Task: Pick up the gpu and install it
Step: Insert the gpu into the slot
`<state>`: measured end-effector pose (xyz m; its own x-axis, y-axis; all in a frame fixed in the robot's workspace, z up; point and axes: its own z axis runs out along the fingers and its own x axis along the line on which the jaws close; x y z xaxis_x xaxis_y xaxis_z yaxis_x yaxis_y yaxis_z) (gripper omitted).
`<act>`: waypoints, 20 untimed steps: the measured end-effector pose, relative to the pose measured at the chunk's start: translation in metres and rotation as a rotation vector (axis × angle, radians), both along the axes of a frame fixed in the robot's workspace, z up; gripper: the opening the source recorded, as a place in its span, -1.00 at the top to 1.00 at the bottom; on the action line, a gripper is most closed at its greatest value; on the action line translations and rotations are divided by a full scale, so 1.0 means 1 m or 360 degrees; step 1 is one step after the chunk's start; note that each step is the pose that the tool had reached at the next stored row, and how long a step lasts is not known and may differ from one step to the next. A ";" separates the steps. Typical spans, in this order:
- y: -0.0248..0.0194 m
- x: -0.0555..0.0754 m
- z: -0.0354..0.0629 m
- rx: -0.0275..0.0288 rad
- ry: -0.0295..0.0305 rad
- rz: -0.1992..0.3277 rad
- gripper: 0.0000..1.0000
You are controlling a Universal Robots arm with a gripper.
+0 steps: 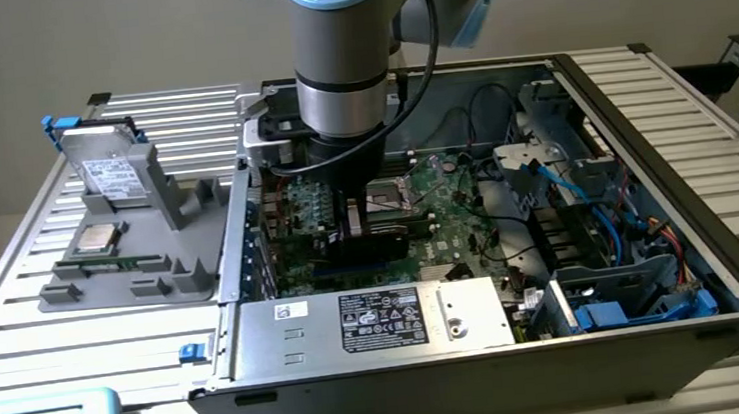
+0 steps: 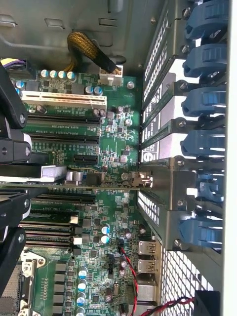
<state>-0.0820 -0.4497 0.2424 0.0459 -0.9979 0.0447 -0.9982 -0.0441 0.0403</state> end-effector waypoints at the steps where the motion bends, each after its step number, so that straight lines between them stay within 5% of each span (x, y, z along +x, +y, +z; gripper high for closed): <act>1: 0.0000 0.000 0.0000 -0.00001 -0.00001 0.0000 0.45; 20: -0.0002 0.000 -0.0002 -0.00002 0.00000 0.0003 0.45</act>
